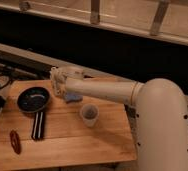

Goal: Stand the bottle upright

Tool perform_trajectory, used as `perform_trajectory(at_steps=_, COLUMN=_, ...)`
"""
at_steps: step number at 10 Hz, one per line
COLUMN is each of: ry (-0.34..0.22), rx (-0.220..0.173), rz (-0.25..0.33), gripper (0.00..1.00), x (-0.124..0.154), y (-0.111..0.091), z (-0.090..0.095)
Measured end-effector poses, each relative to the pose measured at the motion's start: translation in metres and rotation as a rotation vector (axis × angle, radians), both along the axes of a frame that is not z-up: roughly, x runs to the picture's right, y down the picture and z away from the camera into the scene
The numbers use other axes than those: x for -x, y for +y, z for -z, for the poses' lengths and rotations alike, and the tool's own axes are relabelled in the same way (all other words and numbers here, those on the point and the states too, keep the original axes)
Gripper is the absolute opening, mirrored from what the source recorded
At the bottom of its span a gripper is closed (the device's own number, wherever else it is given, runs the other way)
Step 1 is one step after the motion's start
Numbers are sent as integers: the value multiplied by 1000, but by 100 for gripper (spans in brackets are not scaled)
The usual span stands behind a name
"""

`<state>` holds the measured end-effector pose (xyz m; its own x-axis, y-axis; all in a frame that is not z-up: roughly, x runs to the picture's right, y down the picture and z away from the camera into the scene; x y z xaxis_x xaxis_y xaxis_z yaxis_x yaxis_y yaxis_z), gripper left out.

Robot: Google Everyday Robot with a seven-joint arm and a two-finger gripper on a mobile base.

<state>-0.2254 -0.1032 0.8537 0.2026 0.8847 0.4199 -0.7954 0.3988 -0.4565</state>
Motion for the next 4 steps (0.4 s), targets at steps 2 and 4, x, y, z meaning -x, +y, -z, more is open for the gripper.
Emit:
perform_trajectory(at_steps=2, ry=-12, rx=3, rz=1, gripper=80, x=3, y=4, z=0)
perform_trajectory(at_steps=4, ry=13, rx=13, rz=7, gripper=78, x=4, y=5, z=0)
